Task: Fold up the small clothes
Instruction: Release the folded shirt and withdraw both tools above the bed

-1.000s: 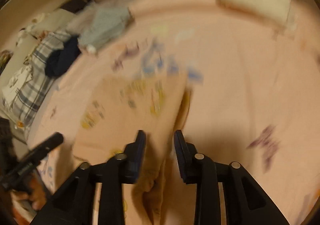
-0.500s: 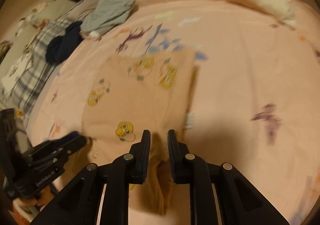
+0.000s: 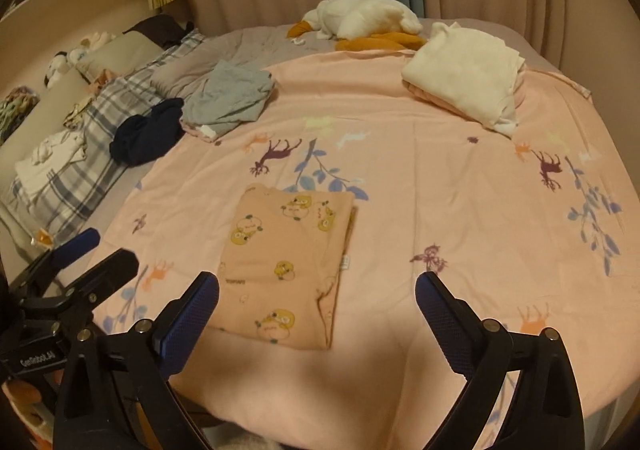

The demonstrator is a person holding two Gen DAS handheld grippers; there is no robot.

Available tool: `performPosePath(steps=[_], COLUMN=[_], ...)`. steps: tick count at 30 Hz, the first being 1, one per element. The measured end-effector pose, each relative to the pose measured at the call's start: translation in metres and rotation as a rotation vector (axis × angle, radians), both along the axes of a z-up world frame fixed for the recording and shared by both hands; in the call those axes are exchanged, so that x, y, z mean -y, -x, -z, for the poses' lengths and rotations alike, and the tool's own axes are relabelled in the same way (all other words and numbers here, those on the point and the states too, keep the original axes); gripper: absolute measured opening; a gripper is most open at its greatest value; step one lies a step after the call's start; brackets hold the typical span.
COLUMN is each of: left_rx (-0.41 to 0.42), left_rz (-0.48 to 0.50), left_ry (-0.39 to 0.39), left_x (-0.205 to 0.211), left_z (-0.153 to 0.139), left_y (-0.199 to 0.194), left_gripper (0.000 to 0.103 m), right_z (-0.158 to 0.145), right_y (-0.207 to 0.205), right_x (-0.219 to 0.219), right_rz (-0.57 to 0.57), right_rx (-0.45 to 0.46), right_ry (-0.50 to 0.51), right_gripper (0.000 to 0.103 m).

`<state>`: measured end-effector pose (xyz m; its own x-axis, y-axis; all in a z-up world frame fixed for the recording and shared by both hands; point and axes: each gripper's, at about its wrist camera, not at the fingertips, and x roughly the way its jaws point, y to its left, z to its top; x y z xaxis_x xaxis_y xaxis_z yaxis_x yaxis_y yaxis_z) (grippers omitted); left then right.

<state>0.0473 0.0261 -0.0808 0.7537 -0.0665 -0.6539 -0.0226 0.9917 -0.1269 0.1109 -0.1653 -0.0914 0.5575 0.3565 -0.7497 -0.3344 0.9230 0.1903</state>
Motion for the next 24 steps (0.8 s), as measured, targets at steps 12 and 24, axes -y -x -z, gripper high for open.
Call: performPosePath(steps=[12, 24], left_rx=[-0.005, 0.018], left_rz=[0.022, 0.021], left_ry=[-0.042, -0.084], left_x=[0.019, 0.024], left_z=[-0.006, -0.004], left_y=[0.010, 0.010], left_gripper=[0.103, 0.103], right_z=[0.000, -0.004], right_y=[0.007, 0.009], right_x=[0.009, 0.007], right_rz=[0.039, 0.046], right_rx=[-0.038, -0.017], right_ry=[0.015, 0.028], right_gripper=[0.098, 0.098])
